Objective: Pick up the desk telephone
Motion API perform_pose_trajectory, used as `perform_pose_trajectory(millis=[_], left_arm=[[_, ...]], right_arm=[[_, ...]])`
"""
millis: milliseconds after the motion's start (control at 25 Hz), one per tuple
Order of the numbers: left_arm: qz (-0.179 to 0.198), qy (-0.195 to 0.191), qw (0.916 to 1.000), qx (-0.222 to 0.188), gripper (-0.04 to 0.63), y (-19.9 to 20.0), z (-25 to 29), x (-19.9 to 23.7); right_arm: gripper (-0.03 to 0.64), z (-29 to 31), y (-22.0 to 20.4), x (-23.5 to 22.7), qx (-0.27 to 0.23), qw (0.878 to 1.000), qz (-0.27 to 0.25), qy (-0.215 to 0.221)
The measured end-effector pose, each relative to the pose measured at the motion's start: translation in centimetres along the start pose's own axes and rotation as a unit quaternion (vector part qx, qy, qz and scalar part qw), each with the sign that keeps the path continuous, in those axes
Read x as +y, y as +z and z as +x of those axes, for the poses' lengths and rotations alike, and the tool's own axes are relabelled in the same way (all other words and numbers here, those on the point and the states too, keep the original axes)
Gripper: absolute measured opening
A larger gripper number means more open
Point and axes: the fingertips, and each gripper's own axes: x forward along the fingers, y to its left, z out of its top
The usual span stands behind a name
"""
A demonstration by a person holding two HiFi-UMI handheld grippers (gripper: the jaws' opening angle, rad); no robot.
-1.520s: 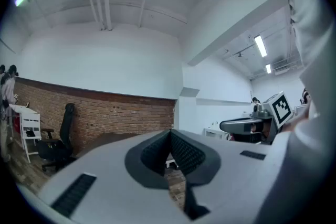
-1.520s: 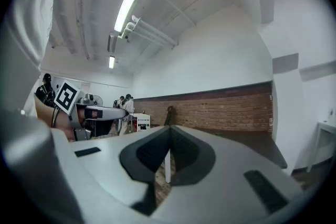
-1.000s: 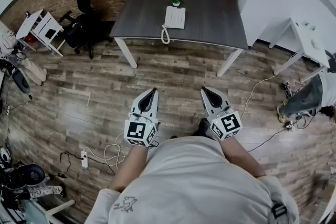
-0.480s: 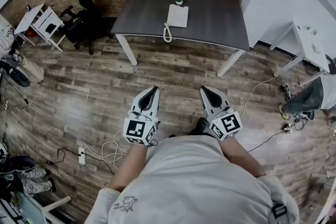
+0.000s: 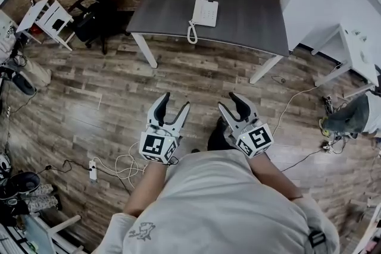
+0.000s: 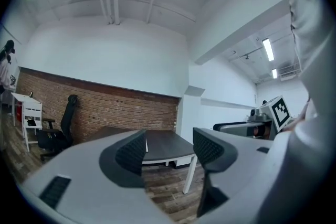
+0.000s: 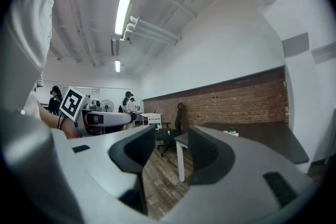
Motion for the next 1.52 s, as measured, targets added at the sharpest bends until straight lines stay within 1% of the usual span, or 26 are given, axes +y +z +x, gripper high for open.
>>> perform_pose_trajectory(millis=[200,360,520,800,1080,1240,1400,1520], left_arm=[[-0.001,-0.001,0.9999,0.013,0.322,-0.5,3.4,0.5],[-0.004,0.007,0.9998,0.02,0.324,-0.9,7.6,1.5],[-0.016,0.013,0.9995,0.025,0.325,-0.9,12.5,2.5],[-0.007,0.017,0.9995,0.024,0.328,0.4,21.4,2.8],[-0.002,0.013,0.9985,0.053,0.328,0.0,28.4,1.8],[0.006,0.005,0.998,0.063,0.328,-0.2,30.6,1.2],[0.012,-0.005,0.9977,0.067,0.328,-0.4,32.4,1.0],[0.015,-0.013,0.9972,0.072,0.328,-0.5,33.8,1.6]], right_arm=[[0.195,2.0,-0.6,-3.1,0.004,1.0,0.016,0.008],[0.198,4.6,-1.4,-7.1,0.012,0.999,0.035,0.02],[0.199,7.1,-1.0,-11.4,0.019,0.999,0.037,0.031],[0.199,10.5,0.2,-19.6,0.021,0.998,0.042,0.045],[0.199,12.1,0.8,-26.5,0.011,0.997,0.068,0.046],[0.199,12.3,0.7,-28.6,0.003,0.996,0.079,0.041],[0.199,12.5,0.0,-30.1,0.006,0.995,0.093,0.036],[0.198,12.9,0.3,-31.1,0.007,0.996,0.089,0.03]])
